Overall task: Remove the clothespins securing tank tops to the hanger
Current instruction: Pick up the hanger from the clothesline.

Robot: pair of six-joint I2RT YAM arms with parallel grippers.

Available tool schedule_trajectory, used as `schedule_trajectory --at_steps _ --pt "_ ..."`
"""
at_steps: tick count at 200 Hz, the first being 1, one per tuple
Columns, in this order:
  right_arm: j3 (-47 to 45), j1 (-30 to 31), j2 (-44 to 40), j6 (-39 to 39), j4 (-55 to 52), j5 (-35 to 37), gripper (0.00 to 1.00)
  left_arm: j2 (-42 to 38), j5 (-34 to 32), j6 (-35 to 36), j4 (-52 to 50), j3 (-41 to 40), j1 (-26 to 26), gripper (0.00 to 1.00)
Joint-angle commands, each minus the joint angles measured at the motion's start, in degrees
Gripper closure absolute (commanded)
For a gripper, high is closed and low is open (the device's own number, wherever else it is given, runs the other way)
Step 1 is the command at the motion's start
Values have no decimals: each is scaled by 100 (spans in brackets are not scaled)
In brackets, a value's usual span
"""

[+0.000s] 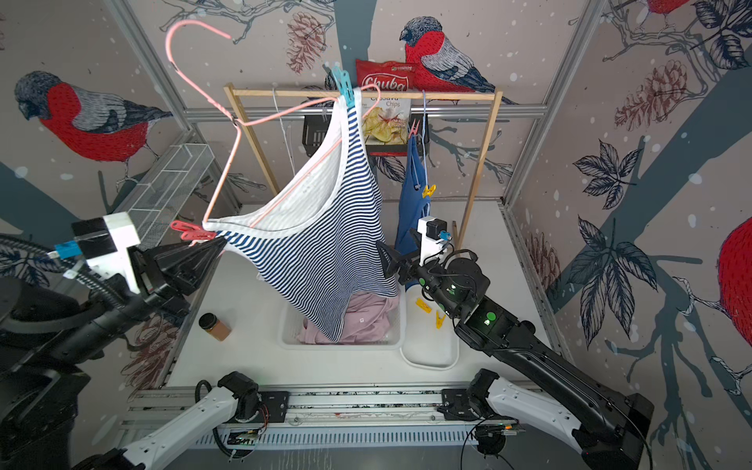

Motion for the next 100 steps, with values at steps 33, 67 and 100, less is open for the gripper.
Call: schedule_trajectory --at_steps 33,67,100 --pt "327 -39 -114 27 -426 -234 0 -172 608 161 75 -874 5 100" --pt "624 -39 -435 -159 -770 -323 0 -473 635 252 288 -1674 5 100" --pt "1240 -64 -528 -471 -1225 -553 0 -540 802 490 135 -1962 11 100"
